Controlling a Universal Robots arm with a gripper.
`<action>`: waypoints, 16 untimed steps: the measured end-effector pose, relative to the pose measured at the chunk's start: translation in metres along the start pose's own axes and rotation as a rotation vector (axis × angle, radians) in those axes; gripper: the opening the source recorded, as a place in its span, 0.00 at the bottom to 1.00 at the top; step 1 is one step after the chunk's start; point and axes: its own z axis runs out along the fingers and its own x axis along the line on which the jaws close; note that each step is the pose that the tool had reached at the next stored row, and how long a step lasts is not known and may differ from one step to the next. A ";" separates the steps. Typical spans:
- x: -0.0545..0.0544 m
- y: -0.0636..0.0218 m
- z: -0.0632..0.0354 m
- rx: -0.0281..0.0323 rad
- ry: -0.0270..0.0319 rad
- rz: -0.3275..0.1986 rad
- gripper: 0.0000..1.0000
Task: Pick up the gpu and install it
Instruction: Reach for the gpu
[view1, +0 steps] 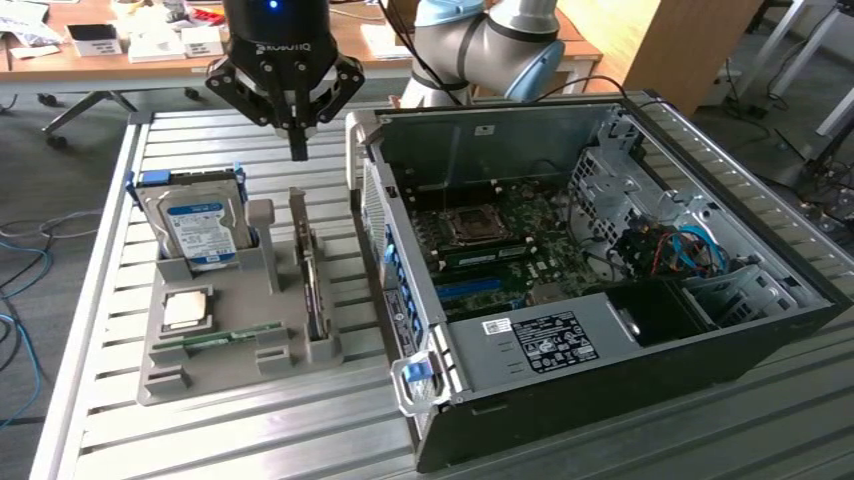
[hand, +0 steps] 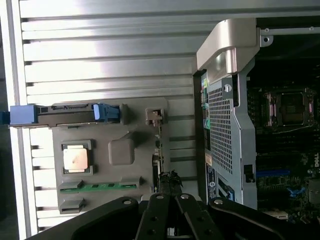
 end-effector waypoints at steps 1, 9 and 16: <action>0.000 0.0000 0.0001 -0.0023 0.0001 0.000 0.11; 0.000 -0.0006 0.0001 -0.0049 0.0003 0.000 0.11; -0.001 -0.0105 -0.0003 -0.0050 0.0002 0.000 0.11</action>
